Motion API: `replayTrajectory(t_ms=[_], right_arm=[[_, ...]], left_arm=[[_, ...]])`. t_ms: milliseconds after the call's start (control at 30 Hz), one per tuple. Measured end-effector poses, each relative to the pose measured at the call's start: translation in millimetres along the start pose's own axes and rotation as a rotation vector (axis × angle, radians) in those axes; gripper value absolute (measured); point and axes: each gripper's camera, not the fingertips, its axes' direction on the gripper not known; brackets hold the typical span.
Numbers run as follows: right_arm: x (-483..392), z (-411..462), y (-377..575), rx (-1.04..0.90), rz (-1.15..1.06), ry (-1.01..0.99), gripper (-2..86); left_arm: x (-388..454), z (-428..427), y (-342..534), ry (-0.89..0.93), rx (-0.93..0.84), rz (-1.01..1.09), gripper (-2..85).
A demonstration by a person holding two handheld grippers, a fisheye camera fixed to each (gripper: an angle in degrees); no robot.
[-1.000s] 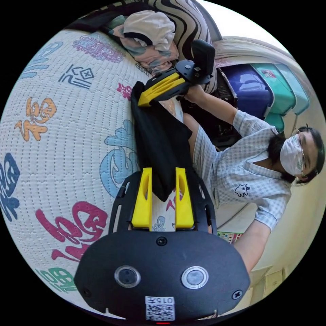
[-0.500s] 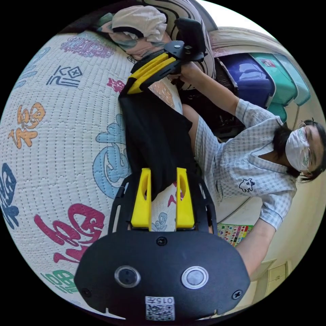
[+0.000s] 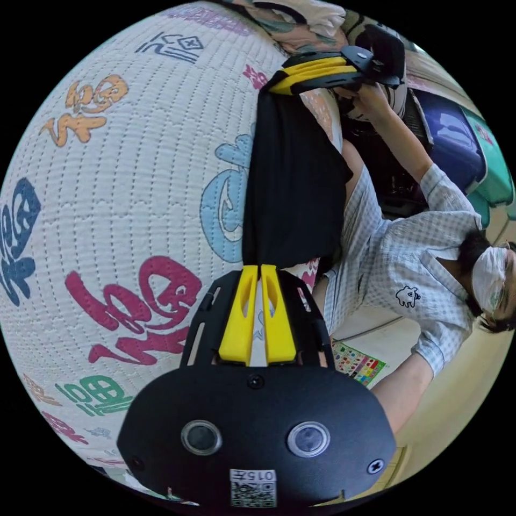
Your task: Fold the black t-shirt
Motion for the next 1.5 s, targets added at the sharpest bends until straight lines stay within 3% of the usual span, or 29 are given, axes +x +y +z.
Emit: replayTrajectory(t_ms=[133,233,333,400,600,767,833,1167,1300,1500], right_arm=[[11.1,-13.3,16.3,0.055,0.004,-0.087,5.9],[24.0,-30.6,40.4,0.144,-0.004,-0.192,8.2],[47.1,-26.3,63.0,0.145,-0.024,-0.423,11.9],[56.2,-17.4,70.9,0.132,-0.021,-0.474,13.2],[58.4,10.9,59.0,0.106,-0.064,-0.657,11.1],[45.5,21.7,46.4,0.096,-0.101,-0.683,4.2],[30.8,13.3,48.9,0.109,-0.134,-0.600,3.4],[-58.8,-64.6,90.3,0.358,-0.418,-0.264,2.7],[-114.7,-71.2,133.1,0.350,-0.545,-0.098,2.4],[-183.1,-44.3,217.8,0.252,-0.669,0.043,2.4]], left_arm=[[9.5,-10.5,32.2,-0.063,0.102,-0.041,1.8],[18.1,-19.8,84.0,-0.032,0.343,-0.084,5.6],[12.8,-0.7,143.9,0.108,0.674,-0.192,11.7],[5.5,32.8,177.3,0.237,0.929,-0.253,13.4],[3.4,91.9,190.9,0.381,1.300,-0.290,11.6],[4.7,92.8,186.6,0.393,1.264,-0.272,5.6],[10.4,89.5,192.7,0.338,1.245,-0.261,4.5],[93.9,65.3,242.5,-0.130,1.252,-0.111,2.5],[151.3,93.5,253.4,-0.289,1.200,0.003,2.1],[221.9,183.2,268.3,-0.375,1.157,0.027,0.5]])
